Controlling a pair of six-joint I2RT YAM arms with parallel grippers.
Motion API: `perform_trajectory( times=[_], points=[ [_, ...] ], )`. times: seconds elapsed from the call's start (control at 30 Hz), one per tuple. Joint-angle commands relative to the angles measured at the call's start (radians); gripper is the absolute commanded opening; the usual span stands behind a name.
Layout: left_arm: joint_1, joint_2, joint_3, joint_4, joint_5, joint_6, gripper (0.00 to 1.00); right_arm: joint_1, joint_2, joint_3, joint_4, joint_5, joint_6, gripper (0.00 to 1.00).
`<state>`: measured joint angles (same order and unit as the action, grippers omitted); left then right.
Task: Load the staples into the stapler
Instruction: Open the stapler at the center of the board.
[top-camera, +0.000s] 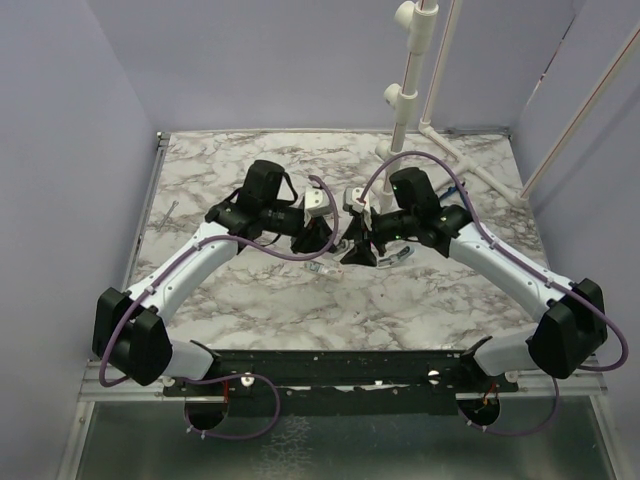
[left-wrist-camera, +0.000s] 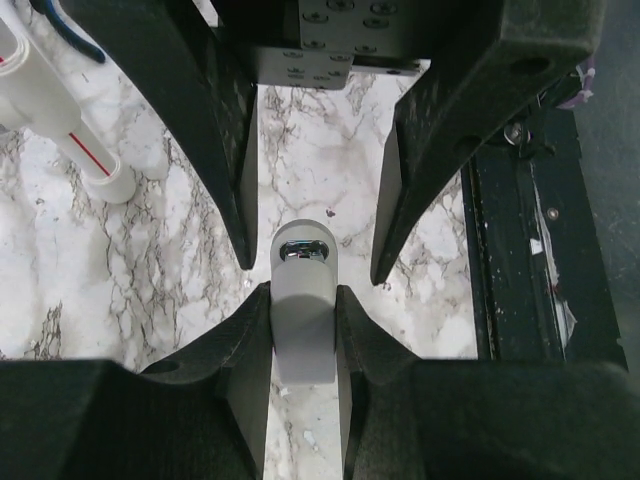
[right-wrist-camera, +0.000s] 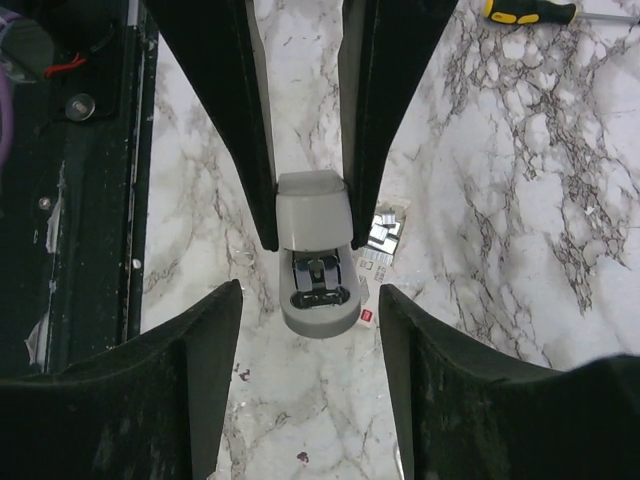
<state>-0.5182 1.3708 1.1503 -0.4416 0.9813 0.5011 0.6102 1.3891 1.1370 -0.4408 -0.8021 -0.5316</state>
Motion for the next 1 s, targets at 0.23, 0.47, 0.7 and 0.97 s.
perform_trajectory(
  times=[0.23, 0.47, 0.7, 0.97],
  points=[
    [-0.033, -0.011, -0.035, 0.124, 0.005, -0.091, 0.00, 0.010, -0.001, -0.027, 0.066, -0.050, 0.055, 0.38],
    [-0.025, -0.017, -0.035, 0.136, 0.027, -0.080, 0.00, 0.009, -0.040, -0.066, 0.117, 0.009, 0.091, 0.08],
    [0.076, -0.013, -0.037, 0.153, 0.148, -0.050, 0.00, -0.094, -0.140, -0.156, 0.232, -0.006, 0.183, 0.01],
    [0.119, -0.014, -0.055, 0.175, 0.195, -0.047, 0.00, -0.129, -0.190, -0.231, 0.268, -0.023, 0.175, 0.01]
  ],
)
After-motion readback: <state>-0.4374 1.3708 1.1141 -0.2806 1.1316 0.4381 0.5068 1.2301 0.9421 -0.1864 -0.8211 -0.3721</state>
